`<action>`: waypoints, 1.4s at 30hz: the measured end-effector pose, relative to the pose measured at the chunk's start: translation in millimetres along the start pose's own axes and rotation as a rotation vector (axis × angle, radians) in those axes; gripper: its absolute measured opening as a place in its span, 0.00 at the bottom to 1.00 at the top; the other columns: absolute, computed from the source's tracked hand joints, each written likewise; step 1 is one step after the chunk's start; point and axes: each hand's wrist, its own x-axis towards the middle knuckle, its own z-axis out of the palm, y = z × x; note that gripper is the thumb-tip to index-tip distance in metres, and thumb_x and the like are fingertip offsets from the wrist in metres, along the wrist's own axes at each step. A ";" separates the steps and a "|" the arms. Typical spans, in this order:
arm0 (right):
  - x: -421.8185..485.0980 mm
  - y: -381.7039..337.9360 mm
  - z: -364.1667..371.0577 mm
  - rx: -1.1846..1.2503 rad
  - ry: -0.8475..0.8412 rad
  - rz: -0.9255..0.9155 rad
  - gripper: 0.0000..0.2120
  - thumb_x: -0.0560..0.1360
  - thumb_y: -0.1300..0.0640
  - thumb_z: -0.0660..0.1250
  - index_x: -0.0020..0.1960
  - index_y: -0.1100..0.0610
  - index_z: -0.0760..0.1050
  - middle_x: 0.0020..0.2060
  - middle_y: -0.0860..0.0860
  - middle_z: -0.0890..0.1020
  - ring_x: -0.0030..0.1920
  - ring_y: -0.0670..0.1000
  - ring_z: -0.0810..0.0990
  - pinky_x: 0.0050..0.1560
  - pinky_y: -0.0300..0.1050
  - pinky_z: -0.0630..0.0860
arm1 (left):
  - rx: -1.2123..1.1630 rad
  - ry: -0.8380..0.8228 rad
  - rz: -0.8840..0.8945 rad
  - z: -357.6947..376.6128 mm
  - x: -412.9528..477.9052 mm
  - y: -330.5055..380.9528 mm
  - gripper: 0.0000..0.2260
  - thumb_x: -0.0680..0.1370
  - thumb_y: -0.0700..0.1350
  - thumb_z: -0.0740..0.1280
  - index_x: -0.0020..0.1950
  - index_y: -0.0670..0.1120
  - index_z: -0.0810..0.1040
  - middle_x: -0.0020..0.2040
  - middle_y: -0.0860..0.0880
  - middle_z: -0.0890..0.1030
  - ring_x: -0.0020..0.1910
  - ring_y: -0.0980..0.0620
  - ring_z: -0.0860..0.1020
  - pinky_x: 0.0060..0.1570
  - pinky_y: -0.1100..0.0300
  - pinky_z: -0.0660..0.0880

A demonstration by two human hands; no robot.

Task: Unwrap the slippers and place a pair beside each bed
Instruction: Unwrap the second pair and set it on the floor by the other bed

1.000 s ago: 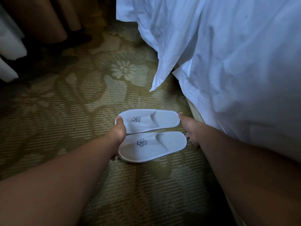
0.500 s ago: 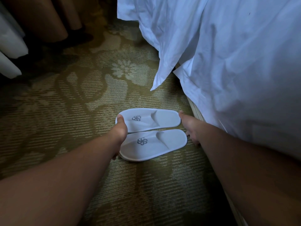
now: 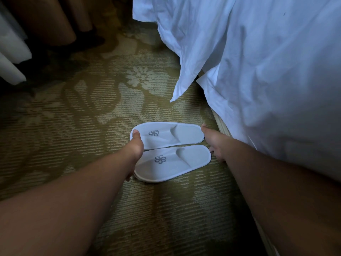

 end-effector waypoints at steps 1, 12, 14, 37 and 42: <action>-0.5 0.0 -0.1 -0.008 -0.003 -0.009 0.35 0.76 0.29 0.49 0.74 0.51 0.62 0.37 0.49 0.75 0.27 0.46 0.70 0.22 0.39 0.65 | 0.002 -0.002 -0.001 -0.1 0.1 -0.1 0.48 0.73 0.76 0.40 0.76 0.42 0.64 0.73 0.35 0.69 0.72 0.34 0.67 0.71 0.36 0.59; -5.1 -2.8 1.9 0.006 0.015 -0.025 0.36 0.74 0.28 0.50 0.72 0.51 0.65 0.34 0.53 0.73 0.29 0.50 0.71 0.26 0.40 0.65 | -0.053 -0.015 -0.006 0.8 -0.5 -0.4 0.48 0.72 0.77 0.42 0.78 0.43 0.61 0.74 0.37 0.68 0.70 0.34 0.68 0.71 0.36 0.58; -5.8 -2.8 1.5 0.019 0.003 -0.029 0.35 0.74 0.28 0.50 0.71 0.50 0.66 0.33 0.52 0.73 0.28 0.49 0.71 0.24 0.37 0.66 | -0.050 -0.015 -0.007 0.0 1.3 -0.6 0.47 0.73 0.76 0.42 0.78 0.42 0.61 0.74 0.37 0.68 0.69 0.34 0.69 0.70 0.36 0.58; -7.0 -13.0 2.5 0.009 0.035 0.042 0.39 0.75 0.29 0.48 0.76 0.55 0.58 0.69 0.60 0.70 0.49 0.53 0.74 0.39 0.53 0.67 | -0.147 -0.112 -0.089 -36.6 14.1 15.2 0.51 0.68 0.80 0.43 0.81 0.47 0.51 0.77 0.34 0.60 0.73 0.30 0.63 0.70 0.34 0.57; -1.5 -15.7 1.9 -0.043 0.033 0.038 0.40 0.76 0.29 0.47 0.78 0.56 0.53 0.74 0.59 0.62 0.70 0.59 0.65 0.60 0.56 0.66 | -0.141 -0.149 -0.117 -32.6 12.4 18.0 0.51 0.69 0.79 0.43 0.81 0.45 0.51 0.77 0.33 0.59 0.74 0.30 0.61 0.71 0.35 0.56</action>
